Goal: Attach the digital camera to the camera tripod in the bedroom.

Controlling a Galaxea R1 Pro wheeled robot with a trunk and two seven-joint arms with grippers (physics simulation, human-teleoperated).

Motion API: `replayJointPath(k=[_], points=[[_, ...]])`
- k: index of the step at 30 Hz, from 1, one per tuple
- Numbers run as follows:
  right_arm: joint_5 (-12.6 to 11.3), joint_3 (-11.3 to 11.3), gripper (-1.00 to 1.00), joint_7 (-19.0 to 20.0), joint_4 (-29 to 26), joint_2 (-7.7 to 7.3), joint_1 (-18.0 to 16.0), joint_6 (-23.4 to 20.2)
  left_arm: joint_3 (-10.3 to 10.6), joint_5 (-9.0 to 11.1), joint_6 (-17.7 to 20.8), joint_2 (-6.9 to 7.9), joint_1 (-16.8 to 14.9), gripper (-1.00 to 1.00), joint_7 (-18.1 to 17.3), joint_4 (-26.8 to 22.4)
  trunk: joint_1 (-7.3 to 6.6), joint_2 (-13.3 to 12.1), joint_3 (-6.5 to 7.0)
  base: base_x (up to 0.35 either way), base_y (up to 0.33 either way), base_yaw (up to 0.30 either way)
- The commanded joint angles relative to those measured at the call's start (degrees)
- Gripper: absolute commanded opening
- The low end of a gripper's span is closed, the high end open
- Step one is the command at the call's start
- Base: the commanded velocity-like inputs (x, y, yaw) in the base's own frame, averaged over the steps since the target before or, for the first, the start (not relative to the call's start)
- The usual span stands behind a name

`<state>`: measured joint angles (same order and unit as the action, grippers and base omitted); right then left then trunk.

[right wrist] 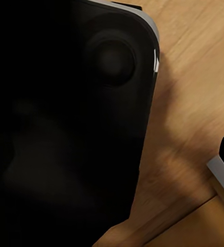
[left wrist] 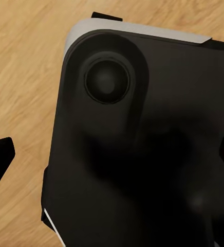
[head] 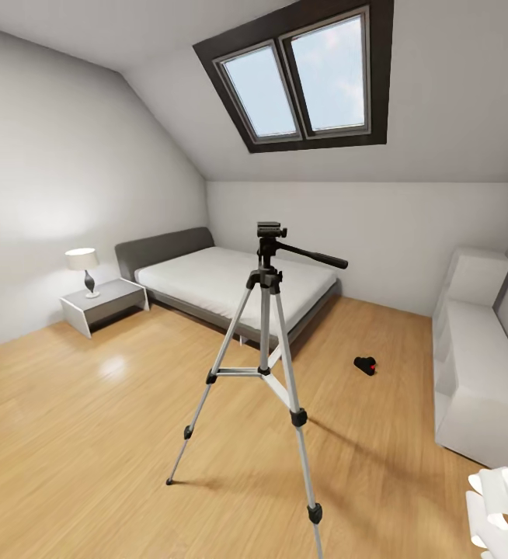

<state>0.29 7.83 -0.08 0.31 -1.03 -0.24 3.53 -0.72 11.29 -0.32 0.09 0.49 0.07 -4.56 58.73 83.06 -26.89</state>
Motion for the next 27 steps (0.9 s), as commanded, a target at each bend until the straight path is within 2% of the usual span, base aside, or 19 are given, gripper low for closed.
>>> replayJointPath(k=[1, 12, 27], points=[[0.01, 0.31, 1.0, -0.01, 0.04, -0.02, -0.02, 0.18, -0.02, 0.51, -0.03, 0.0, 0.03, 1.0, 0.01, -0.1, 0.0, 0.02, -0.04, 0.0, 0.0, 0.0], [-0.02, 0.26, 1.0, -0.01, 0.04, -0.11, -0.02, 1.21, 0.0, 1.97, -0.05, -0.01, 0.03, 1.0, 0.09, -0.17, 0.0, 0.02, -0.04, 0.0, 0.0, 0.0], [-0.2, 0.1, 1.0, -0.01, 0.04, -0.12, -0.02, 1.31, 0.02, 2.16, -0.03, -0.01, 0.03, 1.0, 0.1, -0.1, -3.29, -5.99, 2.65, 0.0, 0.0, 0.0]])
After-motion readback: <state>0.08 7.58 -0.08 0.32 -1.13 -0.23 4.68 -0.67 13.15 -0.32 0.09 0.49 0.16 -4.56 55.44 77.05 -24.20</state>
